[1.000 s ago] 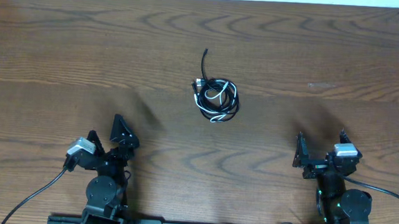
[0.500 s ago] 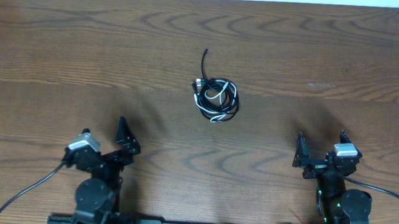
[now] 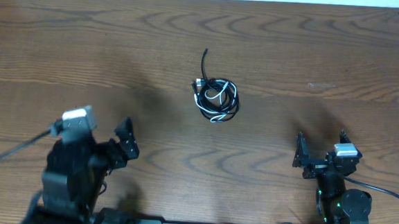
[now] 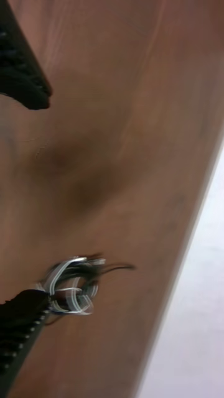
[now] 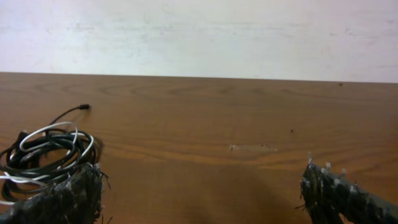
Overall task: Untangle cables
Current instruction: 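Raise the left arm and move its gripper forward left of the cables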
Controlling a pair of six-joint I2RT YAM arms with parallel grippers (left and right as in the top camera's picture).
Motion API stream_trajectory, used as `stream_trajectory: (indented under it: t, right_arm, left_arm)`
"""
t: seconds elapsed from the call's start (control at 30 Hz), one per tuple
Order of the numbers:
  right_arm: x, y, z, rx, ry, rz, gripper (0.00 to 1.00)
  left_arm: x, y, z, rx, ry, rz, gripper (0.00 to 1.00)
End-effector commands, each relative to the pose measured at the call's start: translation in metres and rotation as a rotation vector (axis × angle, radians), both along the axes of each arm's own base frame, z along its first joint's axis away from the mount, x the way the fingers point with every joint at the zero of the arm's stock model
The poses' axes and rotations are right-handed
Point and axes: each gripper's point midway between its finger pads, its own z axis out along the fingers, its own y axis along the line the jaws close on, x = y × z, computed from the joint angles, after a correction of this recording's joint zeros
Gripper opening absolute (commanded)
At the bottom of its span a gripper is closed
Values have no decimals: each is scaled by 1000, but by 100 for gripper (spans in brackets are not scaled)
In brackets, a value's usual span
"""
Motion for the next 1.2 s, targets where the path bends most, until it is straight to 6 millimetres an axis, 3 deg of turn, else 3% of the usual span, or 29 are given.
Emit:
stream_trajectory:
  t: [0.0, 0.3, 0.63, 0.93, 1.17]
  right_arm:
    - [0, 2, -2, -15, 4, 11, 99]
    - [0, 2, -2, -15, 4, 11, 99]
    - [0, 2, -1, -15, 4, 11, 99]
    - [0, 2, -2, -15, 4, 11, 99]
    - [0, 2, -1, -15, 4, 11, 99]
  left_arm:
    - [6, -18, 1, -14, 146, -91, 98]
    - [14, -22, -58, 30, 487, -90, 98]
    - [25, -24, -106, 64, 730, -84, 98]
    - [31, -25, -134, 84, 857, -79, 98]
    - [37, -27, -137, 83, 850, -79, 98]
